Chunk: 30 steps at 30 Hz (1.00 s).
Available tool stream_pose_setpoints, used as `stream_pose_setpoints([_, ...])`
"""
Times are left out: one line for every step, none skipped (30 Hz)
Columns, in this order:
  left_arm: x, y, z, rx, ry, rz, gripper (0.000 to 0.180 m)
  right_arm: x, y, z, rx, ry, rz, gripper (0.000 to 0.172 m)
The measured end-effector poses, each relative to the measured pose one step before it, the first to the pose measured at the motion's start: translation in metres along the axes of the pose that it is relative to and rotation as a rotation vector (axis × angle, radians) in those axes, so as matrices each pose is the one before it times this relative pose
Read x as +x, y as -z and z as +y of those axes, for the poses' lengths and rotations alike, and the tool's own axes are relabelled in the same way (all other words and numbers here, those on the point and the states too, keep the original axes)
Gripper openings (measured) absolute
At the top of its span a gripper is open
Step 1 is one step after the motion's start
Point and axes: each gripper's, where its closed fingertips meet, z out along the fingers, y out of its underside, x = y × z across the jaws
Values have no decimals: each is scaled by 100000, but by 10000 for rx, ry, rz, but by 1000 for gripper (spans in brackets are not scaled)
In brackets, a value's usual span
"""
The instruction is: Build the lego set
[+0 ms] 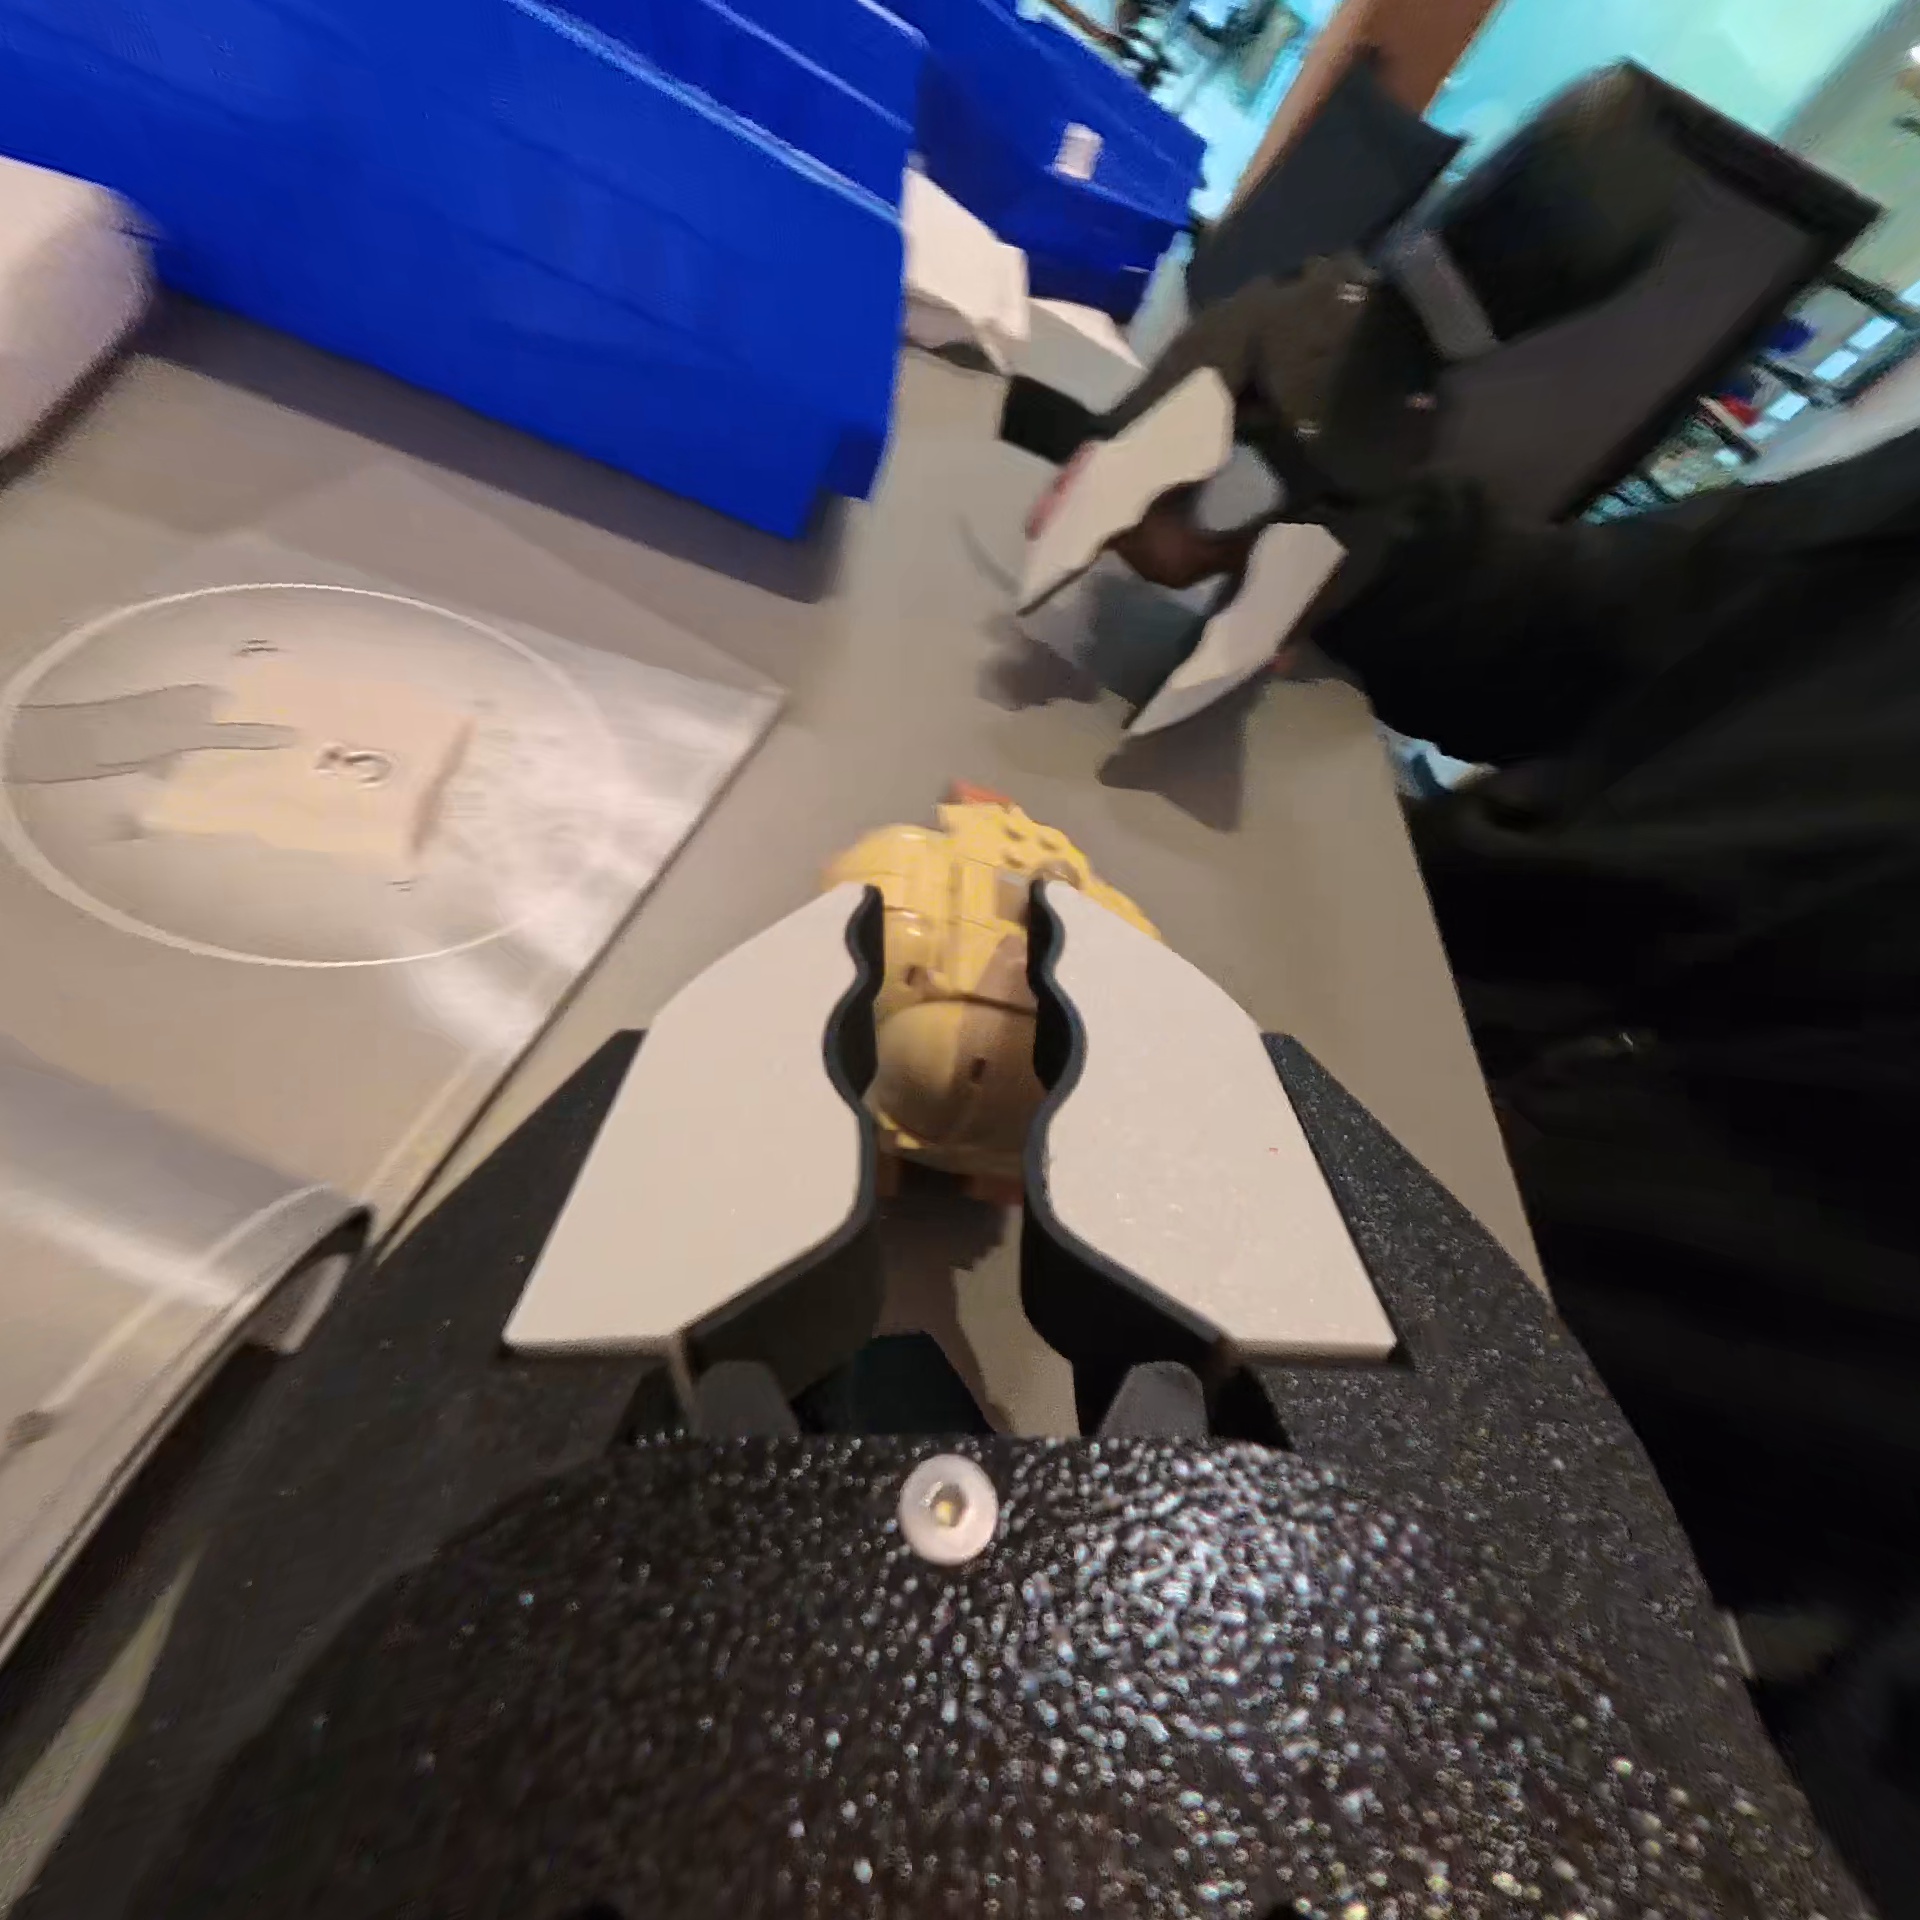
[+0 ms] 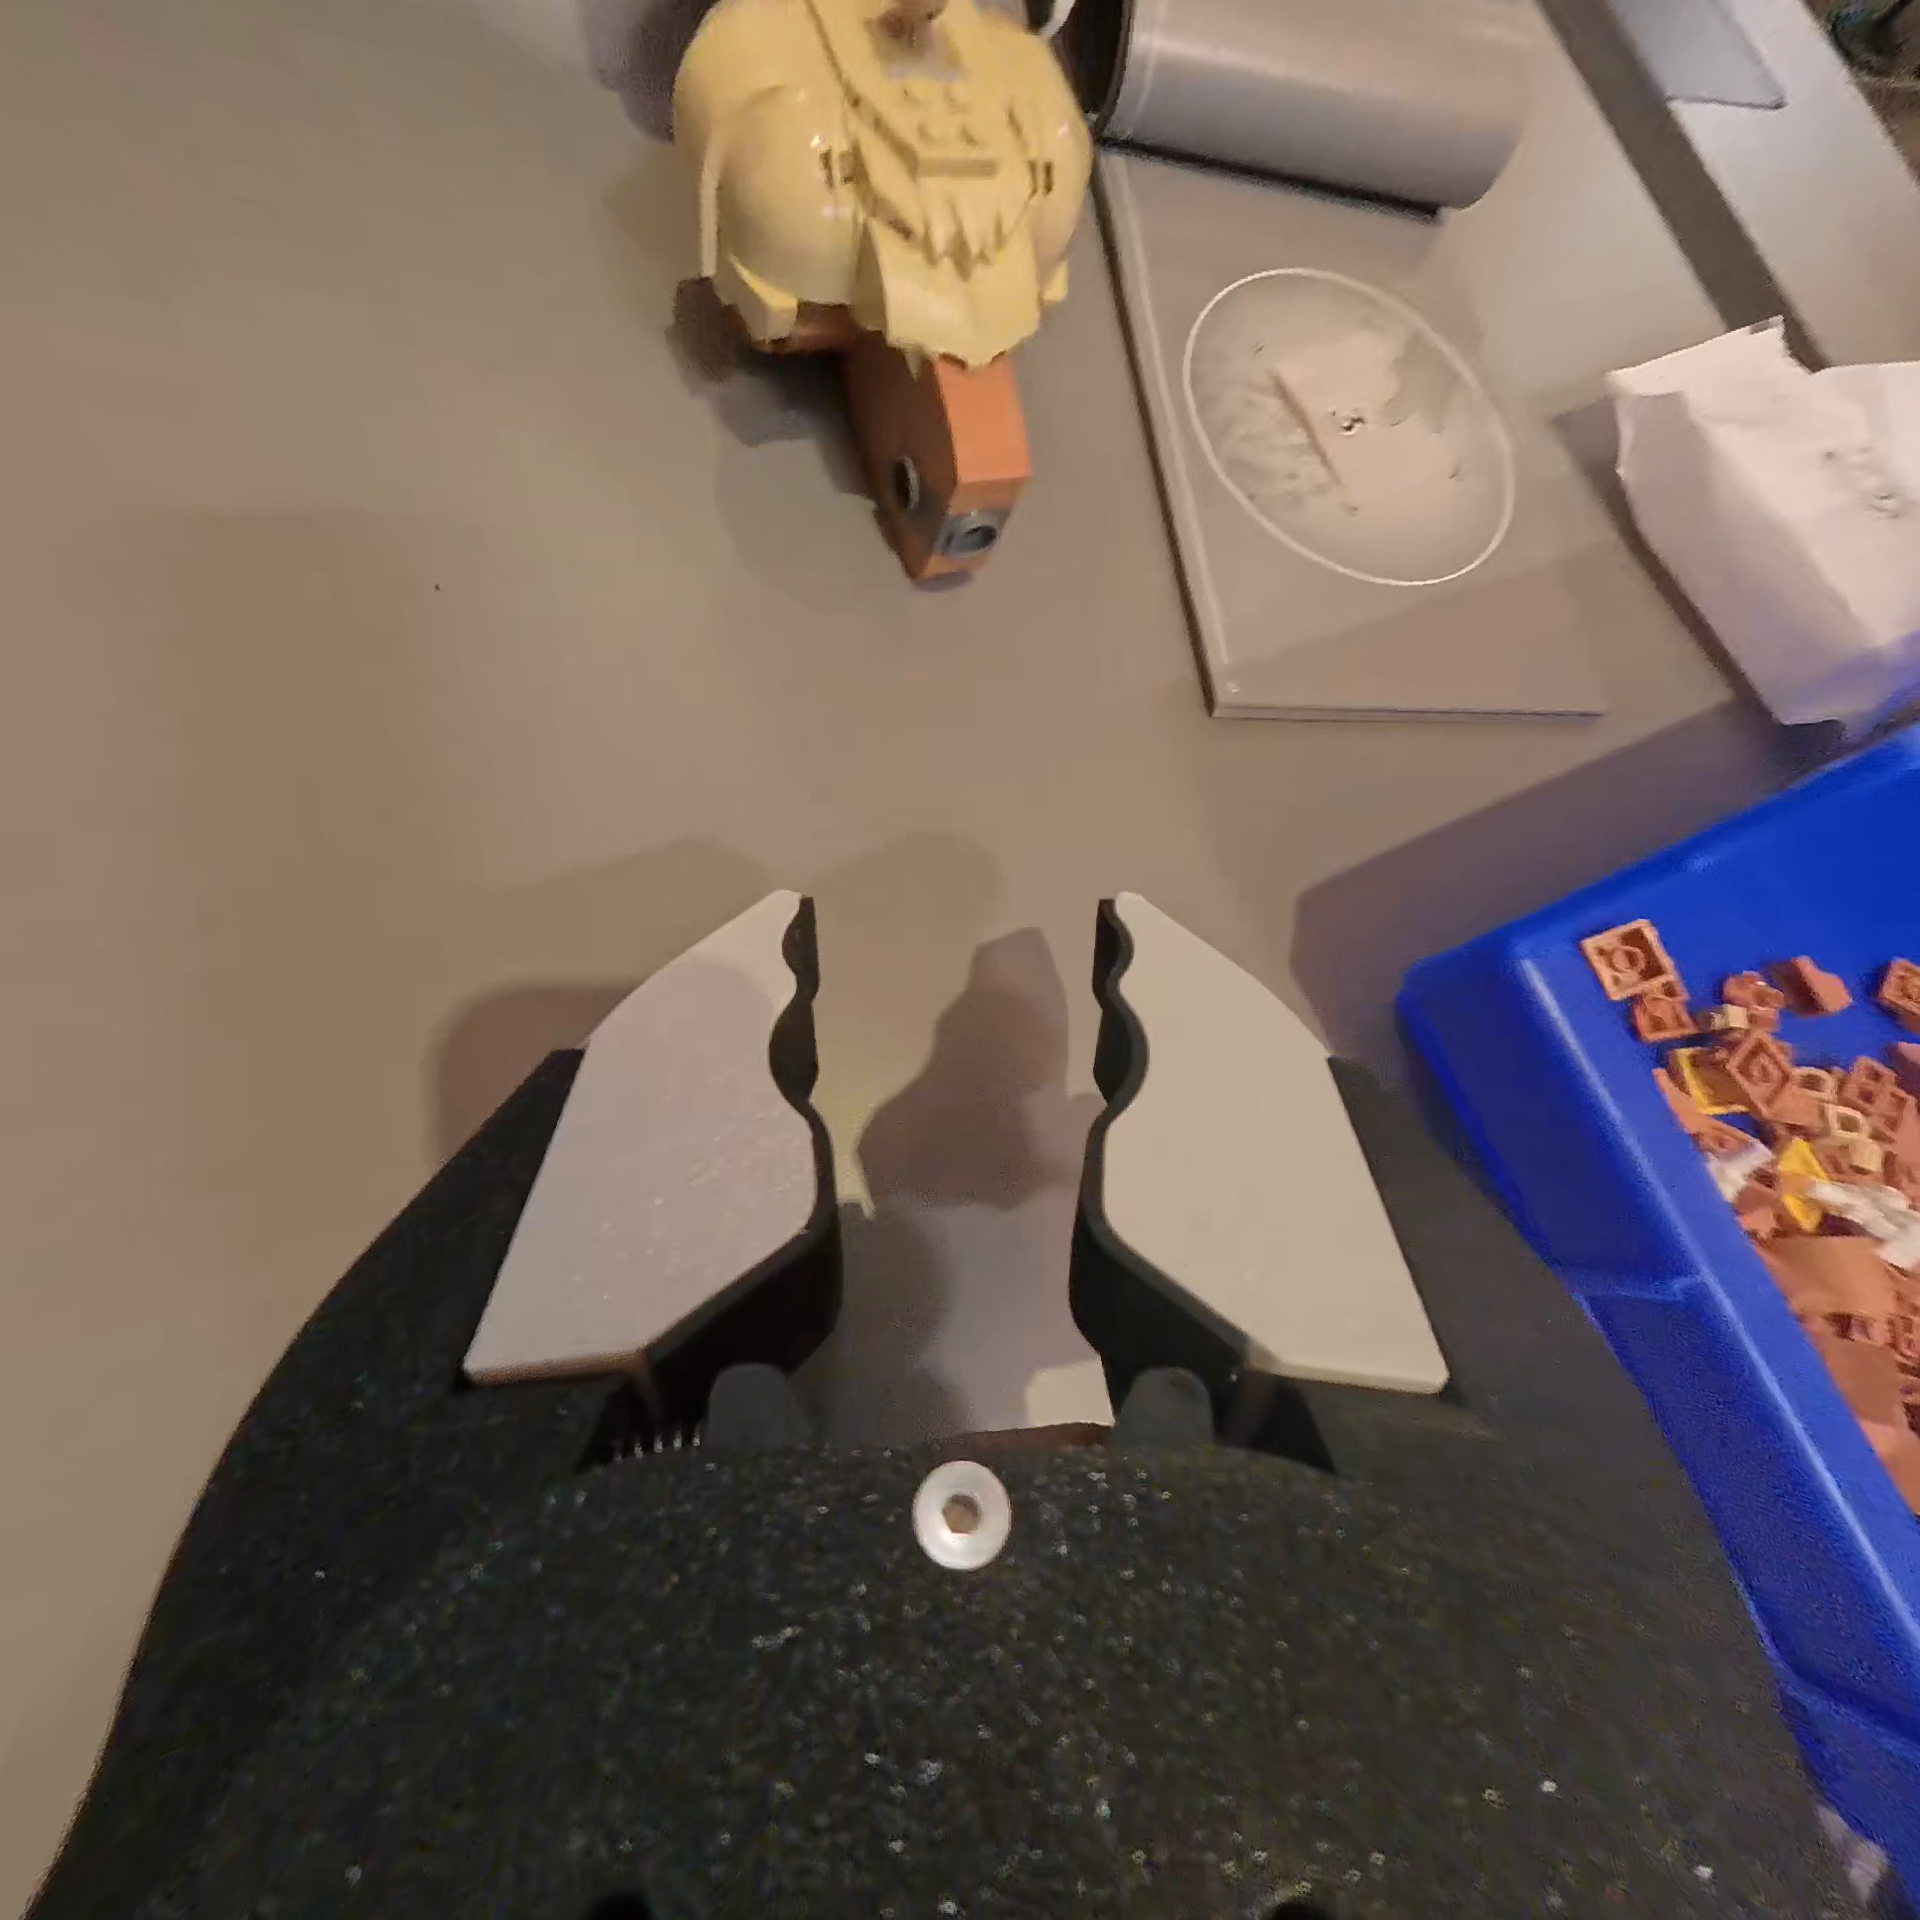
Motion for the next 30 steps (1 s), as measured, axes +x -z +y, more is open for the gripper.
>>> stream_pose_setpoints([580,112,104,159,-221,255,31,-216,-238,131,-43,56,-128,51])
stream_pose_setpoints([753,125,103,127,-217,369,32,-107,-205,66,-47,62,-116,51])
stream_pose_setpoints([594,25,241,3,-79,284,34,-46,-190,-14,-38,29,-114,51])
stream_pose_setpoints([180,38,41,92,-88,18,36,-21,-187,-91,-5,7,-117,51])
stream_pose_setpoints([-45,31,57,36,-112,-120,37,23,-204,-159,22,-10,-97,51])
stream_pose_setpoints([-43,49,10,51,-85,-113,39,60,-213,-174,16,-21,-74,51])
stream_pose_setpoints([-42,31,-22,28,-57,-101,42,98,-228,-173,-8,-4,-57,51])
stream_pose_setpoints([-241,22,-5,-2,-11,-218,51,145,-238,-134,-54,44,-30,51])
stream_pose_setpoints([-496,-78,369,-243,18,-347,61,255,-235,-101,-90,86,41,51])
stream_pose_setpoints([-473,-206,757,-483,3,-289,62,306,-234,-103,-100,112,78,51])
stream_pose_setpoints([-190,-371,718,-449,22,-81,66,325,-243,-100,-104,131,87,51])
stream_pose_setpoints([283,-378,-7,-11,166,235,68,339,-240,-132,-84,140,105,51])
stream_pose_setpoints([243,-410,-83,-5,73,185,66,338,-223,-169,-42,122,112,50])
stream_pose_setpoints([94,-446,-176,33,-9,45,66,283,-217,-177,-7,73,90,51])
stream_pose_setpoints([104,-526,-217,36,-60,21,66,215,-200,-238,72,10,57,51])
stream_pose_setpoints([167,-598,-222,32,-44,41,66,109,-194,-283,151,-33,13,53])
stream_pose_setpoints([289,-658,-187,2,-39,117,66,-80,-213,-277,184,-16,-85,54])
stream_pose_setpoints([406,-664,-131,-67,-60,195,66,-227,-249,-192,148,20,-179,56])
stream_pose_setpoints([452,-635,-99,-87,-105,200,66,-229,-278,-14,27,28,-181,57])
stream_pose_setpoints([386,-592,-118,-73,-130,146,66,-324,-266,58,-58,60,-229,61])
stream_pose_setpoints([267,-522,-148,-39,-120,79,66,-505,-226,5,-45,102,-311,58])
stream_pose_setpoints([248,-474,-128,-34,-59,87,66,-700,-138,-80,6,145,-396,51])
stream_pose_setpoints([170,-399,-118,-25,-25,62,66,-978,-41,-63,-1,203,-536,34])
stream_pose_setpoints([77,-257,-121,7,-51,10,66,-679,36,-1,-13,148,-319,25])
stream_pose_setpoints([99,-58,-106,34,-102,20,65,-264,161,130,-53,-22,-81,24])
stream_pose_setpoints([-130,95,-120,86,-134,-147,64,-237,319,290,-88,-221,-112,23])
stream_pose_setpoints([-223,270,-281,213,-109,-198,65,-79,510,459,-65,-299,-19,23])
stream_pose_setpoints([-260,432,-396,309,-39,-186,65,95,683,713,-70,-269,133,23])
stream_pose_setpoints([-381,517,-423,305,31,-229,65,161,855,955,-72,-259,210,23])
stream_pose_setpoints([-516,558,-436,281,37,-299,65,177,1045,1103,-36,-275,230,23])
